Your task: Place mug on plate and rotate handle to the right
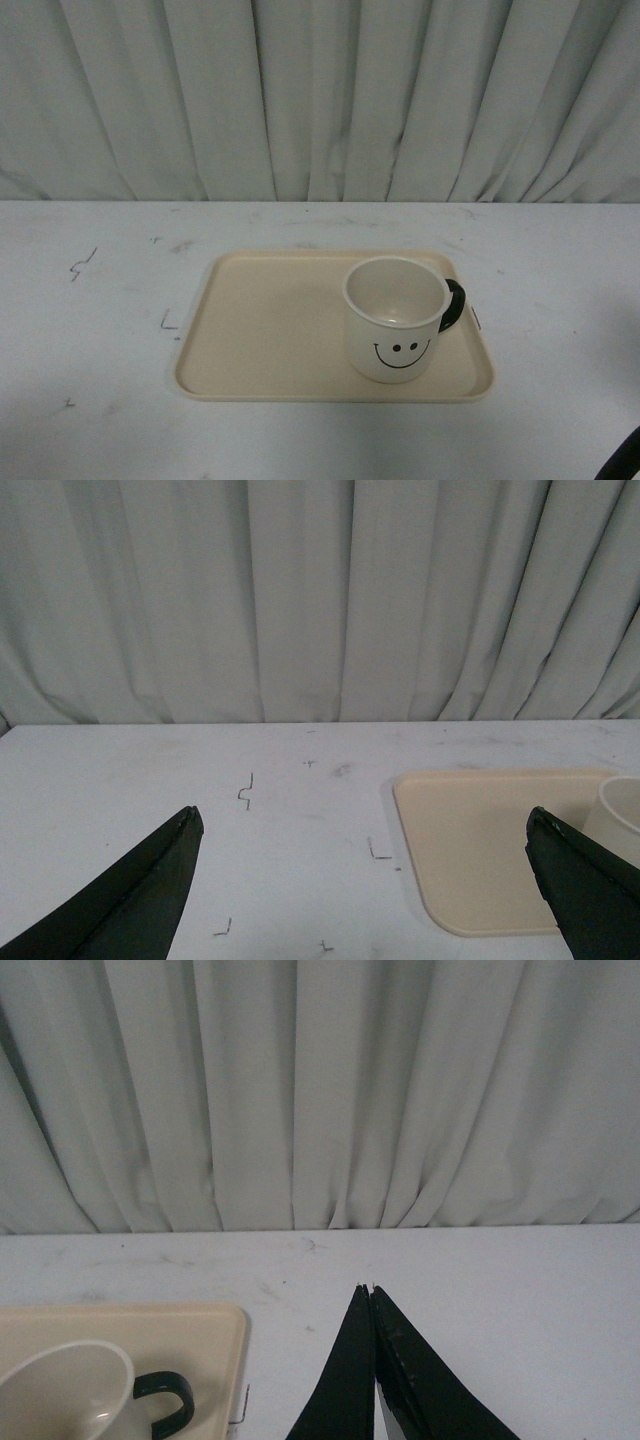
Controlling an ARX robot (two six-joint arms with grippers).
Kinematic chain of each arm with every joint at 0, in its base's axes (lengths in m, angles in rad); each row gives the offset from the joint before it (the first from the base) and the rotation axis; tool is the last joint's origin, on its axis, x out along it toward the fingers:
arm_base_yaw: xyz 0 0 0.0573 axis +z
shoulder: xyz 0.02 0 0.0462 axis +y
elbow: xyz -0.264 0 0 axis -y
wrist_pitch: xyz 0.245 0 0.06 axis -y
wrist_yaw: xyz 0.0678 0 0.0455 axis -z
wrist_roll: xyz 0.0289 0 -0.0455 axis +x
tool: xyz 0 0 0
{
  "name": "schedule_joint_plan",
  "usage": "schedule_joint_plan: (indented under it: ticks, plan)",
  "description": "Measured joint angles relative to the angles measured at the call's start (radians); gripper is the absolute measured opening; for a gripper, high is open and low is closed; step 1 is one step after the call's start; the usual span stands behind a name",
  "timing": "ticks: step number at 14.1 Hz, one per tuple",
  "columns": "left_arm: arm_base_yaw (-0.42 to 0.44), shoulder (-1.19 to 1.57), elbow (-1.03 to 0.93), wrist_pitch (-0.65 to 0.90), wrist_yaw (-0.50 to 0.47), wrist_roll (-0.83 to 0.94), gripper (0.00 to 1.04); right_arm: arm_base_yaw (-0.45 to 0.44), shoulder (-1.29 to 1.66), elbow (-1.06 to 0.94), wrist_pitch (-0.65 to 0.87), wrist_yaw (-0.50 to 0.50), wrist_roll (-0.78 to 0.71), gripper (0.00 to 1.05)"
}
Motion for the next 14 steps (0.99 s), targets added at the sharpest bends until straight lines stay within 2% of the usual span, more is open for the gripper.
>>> schedule_joint_plan:
  ticks: [1, 3, 4, 6, 14]
  plan:
    - [0.000, 0.000, 0.000, 0.000, 0.001, 0.000, 0.98, -0.014, -0.002, -0.050, 0.059, -0.006, 0.001, 0.02]
    - [0.000, 0.000, 0.000, 0.000, 0.001, 0.000, 0.98, -0.027, -0.060, -0.105, 0.009, -0.011, 0.001, 0.02]
    - [0.000, 0.000, 0.000, 0.000, 0.001, 0.000, 0.98, -0.075, -0.135, -0.126, -0.025, -0.077, 0.000, 0.02]
    - [0.000, 0.000, 0.000, 0.000, 0.000, 0.000, 0.98, -0.100, -0.216, -0.144, -0.068, -0.079, 0.001, 0.02]
    - [0.000, 0.000, 0.000, 0.000, 0.000, 0.000, 0.98, -0.096, -0.653, -0.222, -0.431, -0.084, 0.001, 0.02]
